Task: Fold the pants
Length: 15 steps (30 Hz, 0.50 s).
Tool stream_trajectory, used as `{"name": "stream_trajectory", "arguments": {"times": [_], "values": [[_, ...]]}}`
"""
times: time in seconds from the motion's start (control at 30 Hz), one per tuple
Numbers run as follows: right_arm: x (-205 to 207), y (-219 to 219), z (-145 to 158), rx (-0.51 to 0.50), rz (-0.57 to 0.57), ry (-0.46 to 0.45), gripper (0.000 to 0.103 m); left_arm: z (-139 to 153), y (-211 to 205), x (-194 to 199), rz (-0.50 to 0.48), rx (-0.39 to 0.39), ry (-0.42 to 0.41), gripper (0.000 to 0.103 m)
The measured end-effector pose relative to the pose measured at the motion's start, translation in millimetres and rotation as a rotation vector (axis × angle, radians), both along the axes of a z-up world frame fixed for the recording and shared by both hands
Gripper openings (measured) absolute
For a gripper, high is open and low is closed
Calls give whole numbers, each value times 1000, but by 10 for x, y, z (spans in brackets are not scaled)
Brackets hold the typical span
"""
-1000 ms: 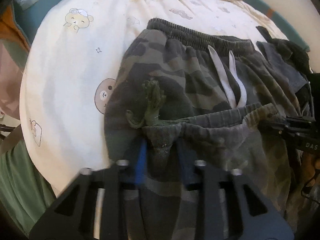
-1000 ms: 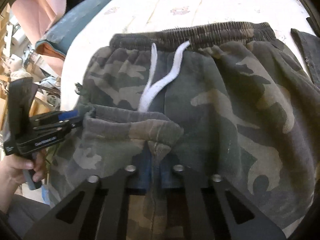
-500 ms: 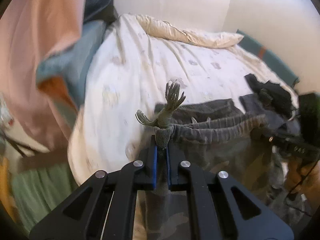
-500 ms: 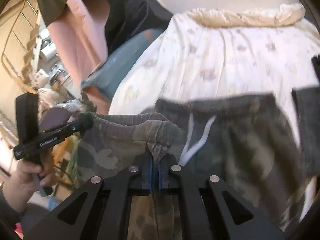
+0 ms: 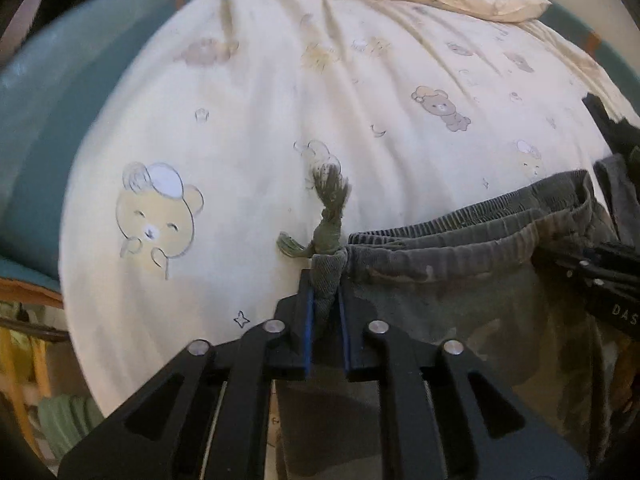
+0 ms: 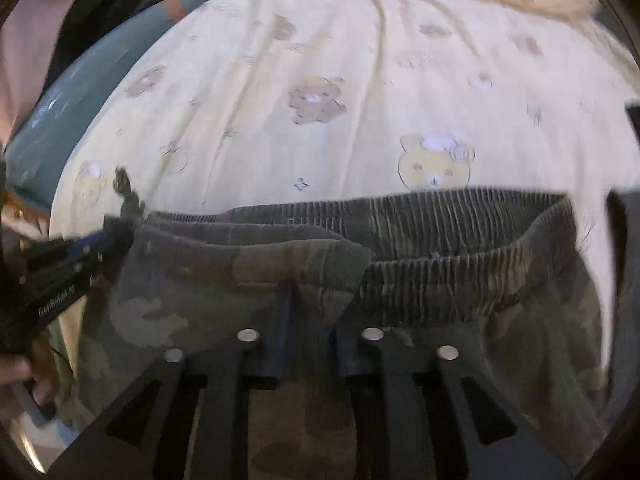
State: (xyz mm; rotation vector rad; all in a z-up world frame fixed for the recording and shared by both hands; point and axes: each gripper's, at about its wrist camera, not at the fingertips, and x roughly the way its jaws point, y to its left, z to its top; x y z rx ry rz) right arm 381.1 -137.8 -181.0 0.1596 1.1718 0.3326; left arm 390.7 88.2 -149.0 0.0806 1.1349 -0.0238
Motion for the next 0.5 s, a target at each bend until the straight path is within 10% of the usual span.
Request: {"name": "stream_trajectory", "arguments": {"times": [0.13, 0.2, 0.5], "values": [[-72, -61, 142, 4, 1, 16, 48, 180, 119, -117, 57, -26, -26, 81], [-232, -99, 326, 9, 13, -18, 65, 353, 171, -311, 61, -90, -55, 82], [-1888, -483, 980, 198, 109, -72, 65, 955, 385, -1898, 84, -223, -98, 82]]}}
